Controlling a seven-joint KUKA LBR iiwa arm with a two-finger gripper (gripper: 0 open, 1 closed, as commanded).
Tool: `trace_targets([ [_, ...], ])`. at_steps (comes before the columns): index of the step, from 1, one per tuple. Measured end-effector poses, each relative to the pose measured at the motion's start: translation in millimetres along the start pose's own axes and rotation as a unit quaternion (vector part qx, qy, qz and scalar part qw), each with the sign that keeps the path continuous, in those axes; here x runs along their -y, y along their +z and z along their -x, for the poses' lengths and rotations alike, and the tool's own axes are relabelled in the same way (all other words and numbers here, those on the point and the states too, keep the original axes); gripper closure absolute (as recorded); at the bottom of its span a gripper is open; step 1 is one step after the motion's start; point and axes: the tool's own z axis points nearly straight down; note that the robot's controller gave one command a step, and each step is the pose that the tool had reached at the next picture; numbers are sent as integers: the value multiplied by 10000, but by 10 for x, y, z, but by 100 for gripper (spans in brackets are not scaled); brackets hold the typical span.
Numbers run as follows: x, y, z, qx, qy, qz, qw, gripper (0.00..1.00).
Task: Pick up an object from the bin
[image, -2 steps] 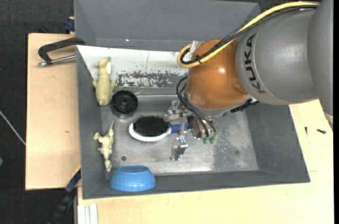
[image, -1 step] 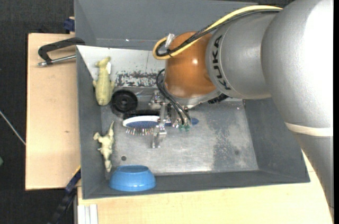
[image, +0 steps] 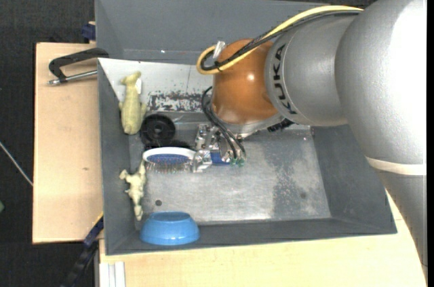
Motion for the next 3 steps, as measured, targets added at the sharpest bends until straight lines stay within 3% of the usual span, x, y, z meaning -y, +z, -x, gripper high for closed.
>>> trace_targets([
  [1, 135, -1463, 285, -1, 350, -3, 9994, 100],
  [2, -220, -1124, 171, -86, -103, -11, 9999, 100],
  [3, -315, -1796, 327, -7, -181, 1, 9998, 100],
])
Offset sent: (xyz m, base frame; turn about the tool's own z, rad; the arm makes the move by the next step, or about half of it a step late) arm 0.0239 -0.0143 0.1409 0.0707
